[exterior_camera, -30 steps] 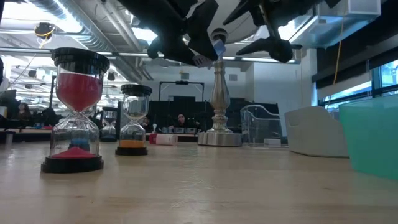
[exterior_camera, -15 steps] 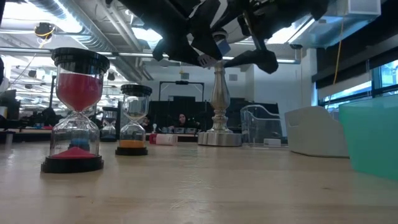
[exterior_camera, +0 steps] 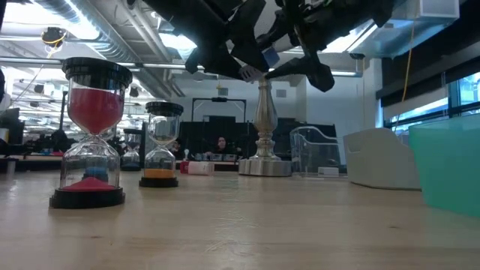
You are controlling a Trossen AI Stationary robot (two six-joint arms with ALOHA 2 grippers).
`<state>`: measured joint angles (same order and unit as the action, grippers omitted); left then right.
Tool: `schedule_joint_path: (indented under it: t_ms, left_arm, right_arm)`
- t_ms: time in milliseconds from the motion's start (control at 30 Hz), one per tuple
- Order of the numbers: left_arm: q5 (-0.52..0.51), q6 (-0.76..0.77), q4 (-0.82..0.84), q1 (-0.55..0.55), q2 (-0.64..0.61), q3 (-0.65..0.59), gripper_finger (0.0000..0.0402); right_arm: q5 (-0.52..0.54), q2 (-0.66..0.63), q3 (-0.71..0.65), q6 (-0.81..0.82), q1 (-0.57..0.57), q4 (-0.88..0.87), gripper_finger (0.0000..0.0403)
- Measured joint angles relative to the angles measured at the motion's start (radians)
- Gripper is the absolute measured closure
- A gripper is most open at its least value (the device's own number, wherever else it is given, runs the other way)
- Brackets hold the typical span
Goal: Pick & Place Office items
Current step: Put the purple charger adapter into the gray bin
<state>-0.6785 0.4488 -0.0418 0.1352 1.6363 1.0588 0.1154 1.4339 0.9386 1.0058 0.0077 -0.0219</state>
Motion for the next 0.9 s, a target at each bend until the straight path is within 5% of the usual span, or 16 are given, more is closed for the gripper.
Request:
schedule_joint_path:
  t_ms: [233,567,900]
  left_arm:
    - [-0.008,-0.002,0.001,0.001,0.000,0.000,0.0186]
    - [0.006,0.030,-0.004,0.001,0.000,0.000,0.0182]
    - [0.099,0.172,-0.010,0.000,0.000,-0.001,0.0127]
  right_arm:
    - [0.001,0.000,0.000,0.008,0.000,0.007,0.0279]
    - [0.000,0.000,0.000,0.008,0.000,0.003,0.0280]
    - [-0.028,-0.009,0.000,-0.022,-0.014,-0.039,0.0280]
